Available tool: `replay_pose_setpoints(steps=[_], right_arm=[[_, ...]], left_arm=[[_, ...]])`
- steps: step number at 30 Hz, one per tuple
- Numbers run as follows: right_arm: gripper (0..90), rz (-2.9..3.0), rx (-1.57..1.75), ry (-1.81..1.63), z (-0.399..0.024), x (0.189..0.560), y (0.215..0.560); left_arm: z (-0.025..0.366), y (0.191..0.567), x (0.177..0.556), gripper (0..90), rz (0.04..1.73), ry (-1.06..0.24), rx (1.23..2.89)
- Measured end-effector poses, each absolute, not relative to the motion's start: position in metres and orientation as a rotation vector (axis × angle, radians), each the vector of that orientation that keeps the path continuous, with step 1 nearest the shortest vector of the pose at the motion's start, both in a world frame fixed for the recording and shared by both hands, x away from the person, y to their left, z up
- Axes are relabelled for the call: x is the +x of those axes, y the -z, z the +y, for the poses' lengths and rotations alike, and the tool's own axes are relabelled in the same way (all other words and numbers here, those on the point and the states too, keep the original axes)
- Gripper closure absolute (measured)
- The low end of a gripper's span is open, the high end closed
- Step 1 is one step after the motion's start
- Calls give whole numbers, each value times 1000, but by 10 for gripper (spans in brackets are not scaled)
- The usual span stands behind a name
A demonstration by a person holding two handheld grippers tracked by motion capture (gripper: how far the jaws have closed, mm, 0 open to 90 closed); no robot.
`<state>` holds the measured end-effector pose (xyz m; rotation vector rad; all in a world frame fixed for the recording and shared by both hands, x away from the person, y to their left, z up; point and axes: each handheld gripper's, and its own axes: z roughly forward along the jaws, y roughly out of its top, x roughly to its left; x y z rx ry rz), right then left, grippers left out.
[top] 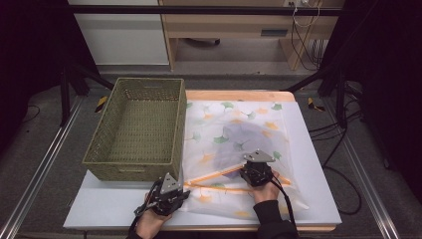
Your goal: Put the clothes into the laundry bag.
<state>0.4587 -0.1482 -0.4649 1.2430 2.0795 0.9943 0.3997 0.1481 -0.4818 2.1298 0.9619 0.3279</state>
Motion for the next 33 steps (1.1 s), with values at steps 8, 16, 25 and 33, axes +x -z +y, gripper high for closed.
replay_pose_setpoints(steps=[8,16,25,33], right_arm=[[653,2094,1206,-1096,-167,423,441],[554,1979,1198,-1064,-182,406,420],[572,2040,1266,-988,-188,416,437],[529,2093,1232,-1010,-179,410,438]], left_arm=[[149,482,400,835,963,-316,2128],[149,482,400,833,965,-314,2127],[150,480,400,818,987,-315,2126],[155,473,397,814,997,-290,2091]])
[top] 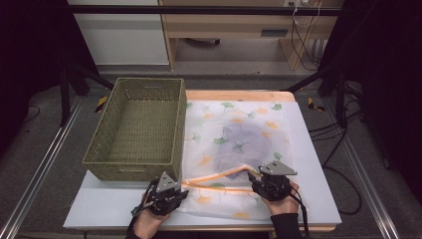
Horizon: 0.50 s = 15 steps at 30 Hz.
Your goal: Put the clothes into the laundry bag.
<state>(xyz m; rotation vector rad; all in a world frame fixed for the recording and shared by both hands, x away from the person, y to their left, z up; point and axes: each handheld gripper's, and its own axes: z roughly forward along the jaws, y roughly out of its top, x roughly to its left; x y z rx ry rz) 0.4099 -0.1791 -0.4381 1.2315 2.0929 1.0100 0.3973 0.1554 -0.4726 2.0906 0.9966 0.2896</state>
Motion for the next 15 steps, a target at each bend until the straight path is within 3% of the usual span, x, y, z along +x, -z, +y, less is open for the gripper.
replay_pose_setpoints(steps=[4,6,10,15], right_arm=[[545,2110,1222,-972,-175,410,446],[700,2103,1218,-935,-175,411,448],[874,2109,1230,-941,-179,410,448],[887,2121,1234,-984,-186,406,447]], left_arm=[[157,472,396,812,996,-278,2094],[158,472,396,804,998,-277,2097],[158,472,395,767,1005,-284,2095],[163,470,393,598,1013,-293,2078]])
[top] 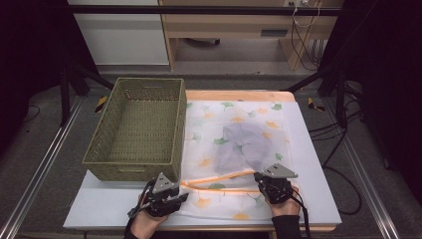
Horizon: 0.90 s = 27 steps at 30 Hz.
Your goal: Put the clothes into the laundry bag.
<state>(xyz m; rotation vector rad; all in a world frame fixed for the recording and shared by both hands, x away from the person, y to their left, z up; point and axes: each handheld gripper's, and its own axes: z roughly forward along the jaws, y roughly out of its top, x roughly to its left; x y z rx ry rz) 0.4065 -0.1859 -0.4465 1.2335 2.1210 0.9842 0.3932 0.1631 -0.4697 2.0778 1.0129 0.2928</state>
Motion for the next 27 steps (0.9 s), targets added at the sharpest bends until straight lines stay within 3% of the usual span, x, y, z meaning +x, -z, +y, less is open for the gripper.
replay_pose_setpoints(steps=[4,8,12,16,19,27], right_arm=[[886,2165,1244,-981,-191,403,451],[872,2199,1288,-963,-195,404,461],[732,2218,1303,-981,-198,402,463],[539,2160,1307,-1050,-211,397,456],[455,2072,1314,-1067,-230,393,450],[443,1918,1461,-966,-278,393,459]], left_arm=[[169,466,391,487,1021,-290,2060],[173,466,391,474,1025,-292,2063],[175,467,391,475,1039,-290,2060],[176,467,393,528,1055,-284,2060],[175,468,393,581,1059,-275,2063],[174,470,395,703,1074,-263,2057]])
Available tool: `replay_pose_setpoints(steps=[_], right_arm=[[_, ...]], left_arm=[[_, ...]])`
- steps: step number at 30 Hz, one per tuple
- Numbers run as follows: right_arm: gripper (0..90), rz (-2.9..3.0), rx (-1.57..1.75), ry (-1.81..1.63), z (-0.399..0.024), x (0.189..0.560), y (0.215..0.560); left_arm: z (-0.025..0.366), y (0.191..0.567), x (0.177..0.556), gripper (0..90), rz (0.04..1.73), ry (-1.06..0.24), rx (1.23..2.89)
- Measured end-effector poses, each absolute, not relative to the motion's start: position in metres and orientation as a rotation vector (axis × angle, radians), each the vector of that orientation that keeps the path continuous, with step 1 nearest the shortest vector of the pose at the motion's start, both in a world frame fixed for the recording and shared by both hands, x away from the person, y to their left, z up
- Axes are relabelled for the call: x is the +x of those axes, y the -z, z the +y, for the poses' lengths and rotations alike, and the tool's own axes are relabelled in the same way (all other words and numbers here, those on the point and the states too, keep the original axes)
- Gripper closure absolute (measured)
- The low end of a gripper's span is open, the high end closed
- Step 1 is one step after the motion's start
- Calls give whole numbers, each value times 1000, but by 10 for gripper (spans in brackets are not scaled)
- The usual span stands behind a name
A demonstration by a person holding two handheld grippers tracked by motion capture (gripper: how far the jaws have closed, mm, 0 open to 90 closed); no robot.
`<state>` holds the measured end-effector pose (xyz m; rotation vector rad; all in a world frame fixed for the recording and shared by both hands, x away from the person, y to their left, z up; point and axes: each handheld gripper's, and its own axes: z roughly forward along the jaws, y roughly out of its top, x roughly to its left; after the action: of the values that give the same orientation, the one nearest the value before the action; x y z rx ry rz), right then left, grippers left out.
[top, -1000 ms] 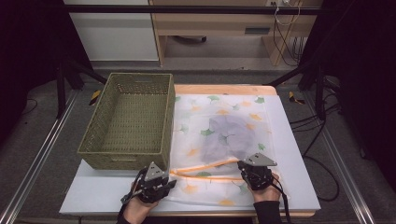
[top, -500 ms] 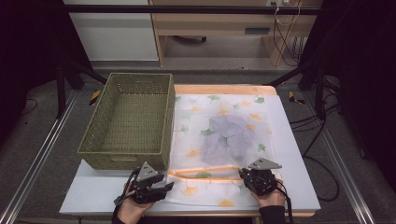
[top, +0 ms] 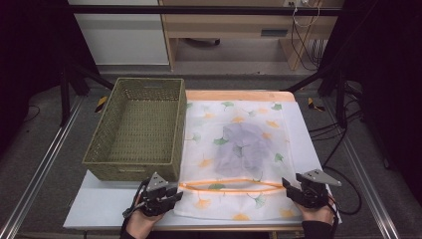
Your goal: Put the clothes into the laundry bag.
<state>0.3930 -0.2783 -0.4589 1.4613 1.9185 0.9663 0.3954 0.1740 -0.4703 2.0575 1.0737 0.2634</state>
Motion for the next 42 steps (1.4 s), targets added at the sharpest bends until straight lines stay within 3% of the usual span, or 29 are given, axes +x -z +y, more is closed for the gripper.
replay_pose_setpoints(steps=[11,16,19,26,35,42], right_arm=[[561,1906,1605,-889,-306,390,478],[609,1926,1635,-907,-305,392,481],[712,1928,1660,-933,-303,392,480],[824,1957,1654,-909,-302,395,477],[821,1926,1617,-837,-307,404,476],[663,1889,1563,-871,-305,399,467]], left_arm=[[173,478,401,705,1080,-256,2064],[172,479,401,757,1077,-253,2077],[170,479,401,807,1074,-253,2086],[169,478,399,846,1073,-259,2099],[163,477,393,825,1043,-274,2109],[166,477,392,707,1033,-273,2099]])
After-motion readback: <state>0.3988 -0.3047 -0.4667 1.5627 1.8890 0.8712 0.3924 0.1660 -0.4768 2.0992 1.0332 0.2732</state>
